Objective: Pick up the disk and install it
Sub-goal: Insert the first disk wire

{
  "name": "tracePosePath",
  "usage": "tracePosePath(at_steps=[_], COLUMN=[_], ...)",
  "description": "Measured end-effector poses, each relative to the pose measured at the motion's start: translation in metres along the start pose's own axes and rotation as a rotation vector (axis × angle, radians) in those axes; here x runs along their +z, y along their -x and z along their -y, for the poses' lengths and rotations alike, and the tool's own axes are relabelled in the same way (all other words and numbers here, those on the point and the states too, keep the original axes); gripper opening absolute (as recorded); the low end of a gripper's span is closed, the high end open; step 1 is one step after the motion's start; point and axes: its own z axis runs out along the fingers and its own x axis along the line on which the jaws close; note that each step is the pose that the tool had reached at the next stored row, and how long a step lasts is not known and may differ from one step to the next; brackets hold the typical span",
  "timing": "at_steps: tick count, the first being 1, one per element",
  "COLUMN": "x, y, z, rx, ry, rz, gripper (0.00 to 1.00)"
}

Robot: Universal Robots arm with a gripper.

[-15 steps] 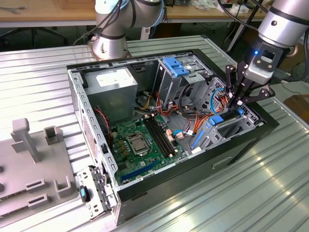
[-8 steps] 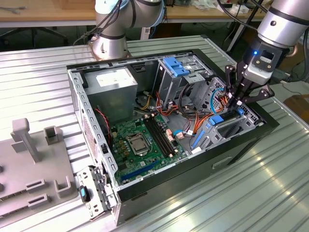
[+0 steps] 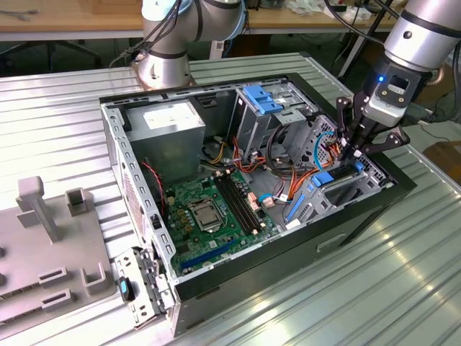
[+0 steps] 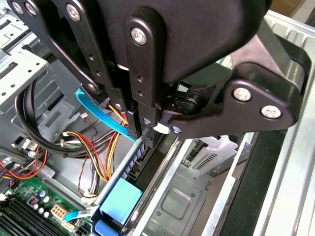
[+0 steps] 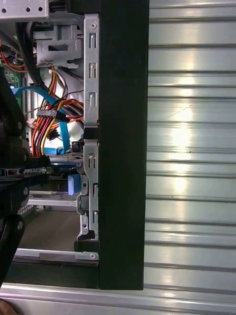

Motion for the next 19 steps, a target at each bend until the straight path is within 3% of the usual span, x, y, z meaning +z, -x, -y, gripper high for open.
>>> tracePosePath(at_steps=[3, 19], x=[0.0004, 0.0014], y=[0.0035, 0.0036], z=[0.0000, 0.0006], rx=[0.001, 0.006], ry=[-0.0001, -0.0005], rz=[-0.0001, -0.0007], gripper=[0.16, 0.16])
